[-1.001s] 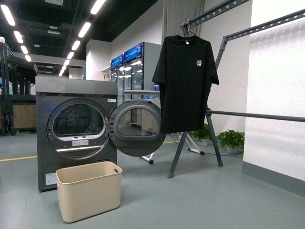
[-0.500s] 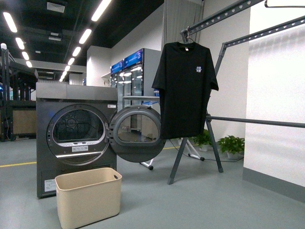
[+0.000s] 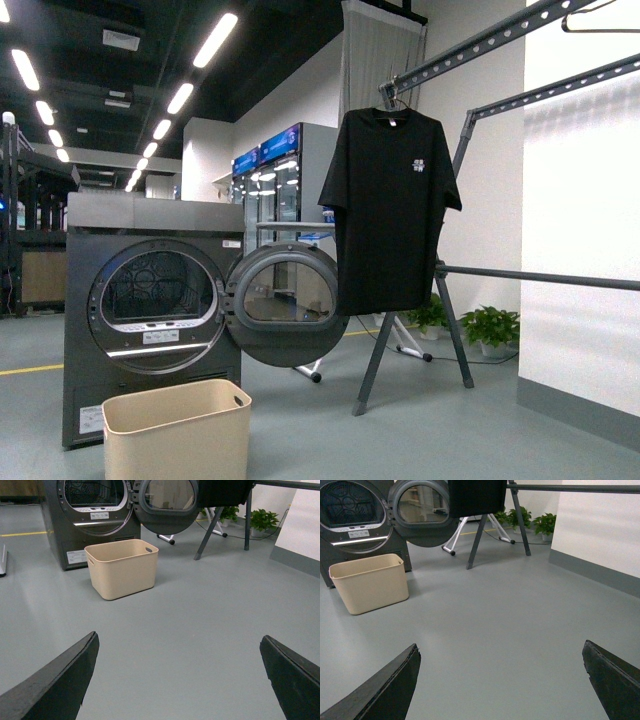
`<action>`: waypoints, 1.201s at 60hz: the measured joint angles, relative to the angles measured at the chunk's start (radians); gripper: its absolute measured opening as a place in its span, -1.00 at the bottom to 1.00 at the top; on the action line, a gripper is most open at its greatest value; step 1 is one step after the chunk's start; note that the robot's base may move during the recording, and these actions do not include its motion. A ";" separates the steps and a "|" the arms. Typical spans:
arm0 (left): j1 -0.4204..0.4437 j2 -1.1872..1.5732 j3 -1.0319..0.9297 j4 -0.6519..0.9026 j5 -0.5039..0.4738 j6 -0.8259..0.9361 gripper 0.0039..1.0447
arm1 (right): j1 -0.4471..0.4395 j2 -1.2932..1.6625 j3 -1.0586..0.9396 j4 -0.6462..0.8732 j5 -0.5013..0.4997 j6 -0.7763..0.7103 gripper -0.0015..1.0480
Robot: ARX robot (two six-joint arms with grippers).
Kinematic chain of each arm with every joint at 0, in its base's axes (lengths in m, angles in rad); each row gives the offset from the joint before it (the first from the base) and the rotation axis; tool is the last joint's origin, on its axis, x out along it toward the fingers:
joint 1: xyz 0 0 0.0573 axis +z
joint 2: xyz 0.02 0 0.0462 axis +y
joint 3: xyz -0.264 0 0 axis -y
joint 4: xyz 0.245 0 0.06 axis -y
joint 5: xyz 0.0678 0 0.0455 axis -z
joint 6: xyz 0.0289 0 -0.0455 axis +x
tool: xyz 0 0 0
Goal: Move hamper under clothes hanger
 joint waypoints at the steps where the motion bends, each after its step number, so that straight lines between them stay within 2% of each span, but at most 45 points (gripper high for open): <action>1: 0.000 0.000 0.000 0.000 0.000 0.000 0.88 | 0.000 0.000 0.000 0.000 0.000 0.000 0.85; 72: 0.000 0.001 0.000 0.001 0.001 0.001 0.88 | 0.000 0.000 0.000 -0.001 0.000 0.000 0.85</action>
